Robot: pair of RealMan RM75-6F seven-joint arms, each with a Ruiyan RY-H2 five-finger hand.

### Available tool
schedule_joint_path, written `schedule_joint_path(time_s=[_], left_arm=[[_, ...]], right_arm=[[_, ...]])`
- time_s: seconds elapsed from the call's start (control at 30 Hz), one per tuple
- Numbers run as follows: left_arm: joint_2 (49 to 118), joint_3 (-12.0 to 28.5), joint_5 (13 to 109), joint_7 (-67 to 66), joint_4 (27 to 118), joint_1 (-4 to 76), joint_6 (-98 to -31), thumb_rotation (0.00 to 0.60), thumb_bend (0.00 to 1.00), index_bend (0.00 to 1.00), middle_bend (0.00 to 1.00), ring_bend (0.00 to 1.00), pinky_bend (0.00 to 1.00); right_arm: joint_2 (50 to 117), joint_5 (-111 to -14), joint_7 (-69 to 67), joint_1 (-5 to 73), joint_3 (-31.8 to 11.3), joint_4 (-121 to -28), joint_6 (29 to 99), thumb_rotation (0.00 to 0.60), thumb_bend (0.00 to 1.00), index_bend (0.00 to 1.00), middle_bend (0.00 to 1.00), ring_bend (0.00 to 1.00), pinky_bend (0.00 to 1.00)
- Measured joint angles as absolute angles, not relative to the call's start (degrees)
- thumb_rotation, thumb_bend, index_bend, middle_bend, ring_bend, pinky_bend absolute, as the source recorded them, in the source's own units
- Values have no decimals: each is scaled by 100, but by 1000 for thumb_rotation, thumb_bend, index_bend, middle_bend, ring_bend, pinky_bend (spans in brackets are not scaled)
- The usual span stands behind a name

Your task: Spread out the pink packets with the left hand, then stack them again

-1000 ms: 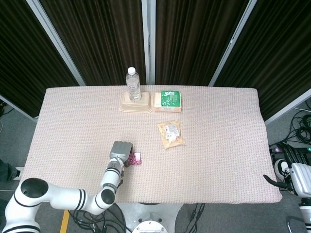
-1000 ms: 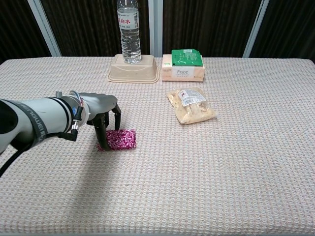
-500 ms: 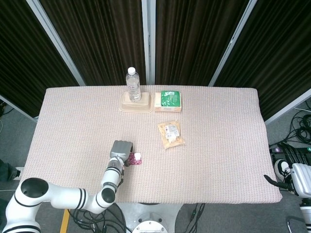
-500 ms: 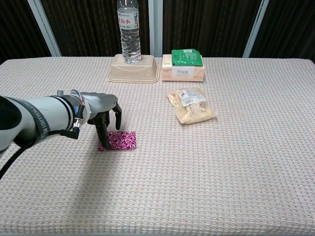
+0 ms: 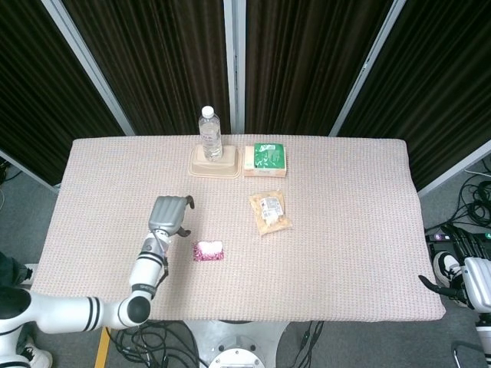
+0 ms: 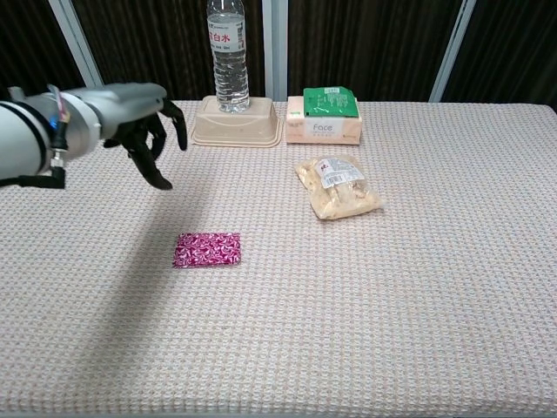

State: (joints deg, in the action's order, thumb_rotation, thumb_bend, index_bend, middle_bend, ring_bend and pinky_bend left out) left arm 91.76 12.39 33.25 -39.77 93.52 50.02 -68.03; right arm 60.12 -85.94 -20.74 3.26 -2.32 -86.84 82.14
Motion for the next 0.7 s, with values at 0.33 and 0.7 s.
schedule_joint_path(time_s=[0.33, 0.7], left_arm=[[8233, 479, 5940, -1978, 8755, 3750, -7596, 600, 106, 394, 442, 314, 419], [7421, -299, 6901, -1483, 8760, 2306, -8591, 600, 107, 392, 439, 314, 415]], right_arm=[[6082, -8721, -2050, 343, -233, -8702, 8304, 491, 62, 87, 66, 0, 0], [6165, -8727, -1959, 286, -270, -8681, 8487, 489, 61, 96, 73, 0, 0]])
